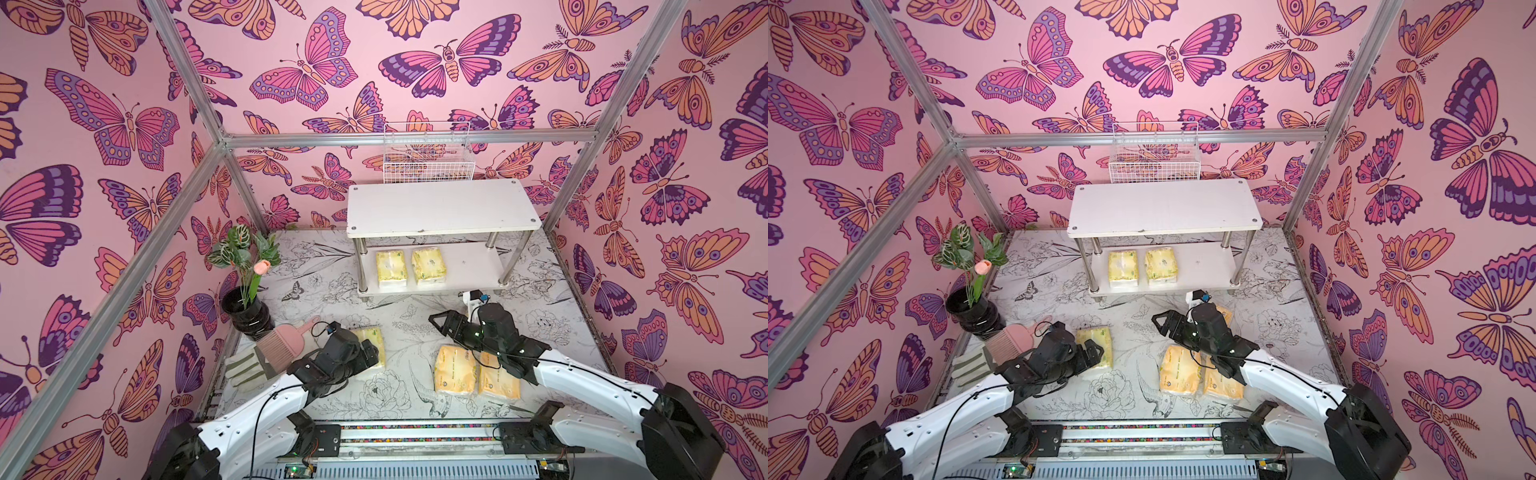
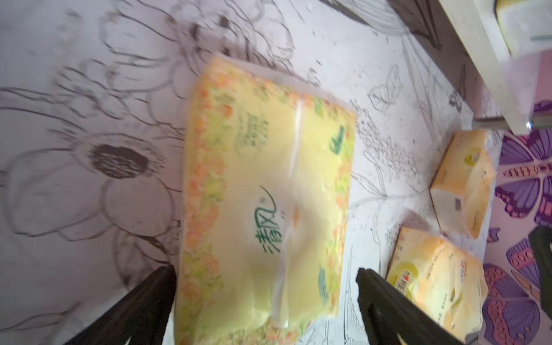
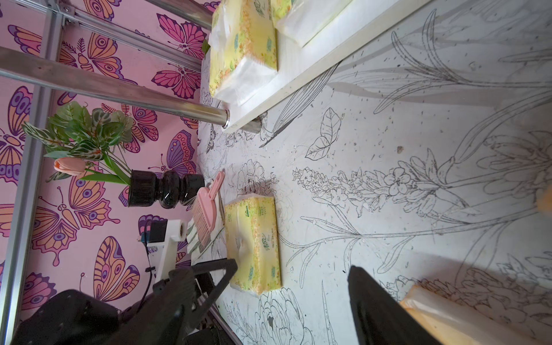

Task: Place the tissue boxes on the shelf by color
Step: Adjust the box of tissues at the center of the board.

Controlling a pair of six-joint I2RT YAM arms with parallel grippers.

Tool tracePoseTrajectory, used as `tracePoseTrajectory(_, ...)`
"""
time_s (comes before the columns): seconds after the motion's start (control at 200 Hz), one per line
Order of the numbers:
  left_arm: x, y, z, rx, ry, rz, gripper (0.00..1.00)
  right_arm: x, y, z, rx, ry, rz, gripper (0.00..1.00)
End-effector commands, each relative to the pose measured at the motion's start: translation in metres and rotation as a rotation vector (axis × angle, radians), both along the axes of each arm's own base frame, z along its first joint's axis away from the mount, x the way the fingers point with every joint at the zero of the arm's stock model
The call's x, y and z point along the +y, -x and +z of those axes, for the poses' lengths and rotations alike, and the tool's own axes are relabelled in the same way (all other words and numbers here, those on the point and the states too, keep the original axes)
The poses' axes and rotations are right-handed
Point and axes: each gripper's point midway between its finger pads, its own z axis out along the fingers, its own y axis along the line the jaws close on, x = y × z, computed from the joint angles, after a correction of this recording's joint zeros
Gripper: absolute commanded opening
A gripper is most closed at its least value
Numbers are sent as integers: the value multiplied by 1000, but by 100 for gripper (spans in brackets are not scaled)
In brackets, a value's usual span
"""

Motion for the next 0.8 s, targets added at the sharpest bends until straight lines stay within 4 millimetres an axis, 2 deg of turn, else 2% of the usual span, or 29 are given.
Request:
tracePoseTrajectory(0.0,-27,1,4,-32,38,-43,100,-5,0,-10,20,24,-31,84)
tracePoseTrajectory(0.095,-42,1,13,-63,2,-108,100,-5,-1,-11,26,29,-33,84)
tracePoseTrajectory(0.155,-41,-1,16,-72,-21,-100,100,-4,-1,-11,29,31,-32,84)
tracePoseTrajectory(0.355,2,-16,36,-149,-198,6,100,1,3,-9,27,35,-16,84)
tracePoseTrajectory(0.456,18,-28,45,-163,-220,25,100,7,8,-12,23,50,2,84)
tracePoseTrajectory(0.641,39,-53,47,-161,-232,55,100,35,25,-20,15,71,116,84)
tracePoseTrajectory(0.796,30,-74,50,-177,-206,-7,100,74,49,-31,31,81,325,84)
